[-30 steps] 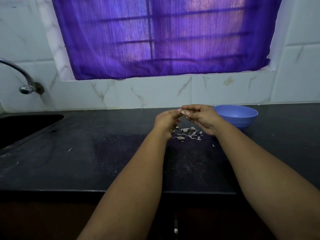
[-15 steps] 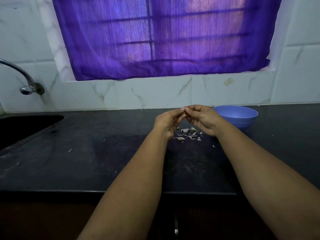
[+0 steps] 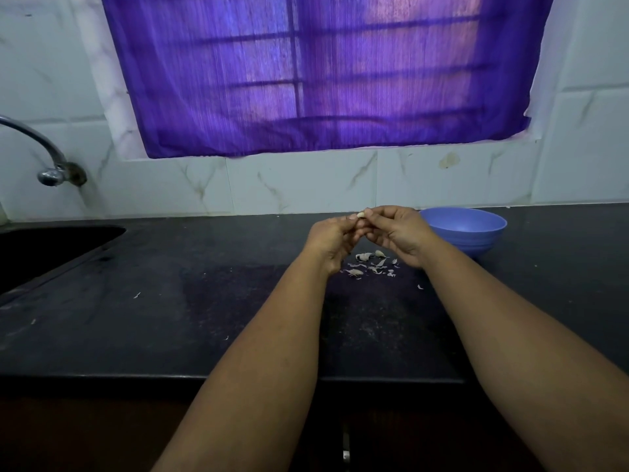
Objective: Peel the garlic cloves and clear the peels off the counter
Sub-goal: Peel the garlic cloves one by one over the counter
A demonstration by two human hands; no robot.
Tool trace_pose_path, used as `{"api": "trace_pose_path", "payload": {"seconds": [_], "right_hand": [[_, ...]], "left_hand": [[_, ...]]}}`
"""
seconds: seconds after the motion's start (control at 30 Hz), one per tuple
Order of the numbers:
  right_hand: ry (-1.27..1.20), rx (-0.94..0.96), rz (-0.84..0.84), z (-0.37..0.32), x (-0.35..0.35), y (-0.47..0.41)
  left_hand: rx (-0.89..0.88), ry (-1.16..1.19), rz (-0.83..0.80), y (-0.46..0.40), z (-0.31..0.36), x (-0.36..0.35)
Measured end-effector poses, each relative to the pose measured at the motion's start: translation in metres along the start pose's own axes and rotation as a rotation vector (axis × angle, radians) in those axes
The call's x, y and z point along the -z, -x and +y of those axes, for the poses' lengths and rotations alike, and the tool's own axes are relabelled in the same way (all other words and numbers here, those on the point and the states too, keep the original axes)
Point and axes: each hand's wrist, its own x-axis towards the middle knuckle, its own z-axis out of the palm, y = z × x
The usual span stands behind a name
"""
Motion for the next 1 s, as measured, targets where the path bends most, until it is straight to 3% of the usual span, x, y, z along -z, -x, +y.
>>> {"api": "trace_pose_path", "payload": {"seconds": [0.17,0.3,0.37,0.67,0.83,1.0], "right_hand": [[0.209,0.023,0.021,0.003,-0.003,0.001],[0.236,0.037,0.035,0.005,-0.002,-0.001],[0.238,0.043,0.031,0.004,-0.001,-0.001],[0.658,0.086,0.147,0.004,0.001,-0.005],[0.665,0.077,0.199,0.008,0.005,-0.009],[0.776,0.199,0.328,0.002,0.006,-0.007]], "left_hand": [[-0.052,-0.379,0.081,-0.001,-0.006,-0.003],[-0.257,-0.882,0.129,-0.004,-0.011,0.001],[-0.309,-0.992,0.118,-0.001,-0.011,0.000],[-0.294,-0.965,0.108,0.002,-0.012,-0.005],[-0.320,-0.976,0.193,0.001,-0.016,-0.005],[-0.270,-0.927,0.108,0.005,-0.018,-0.010]]}}
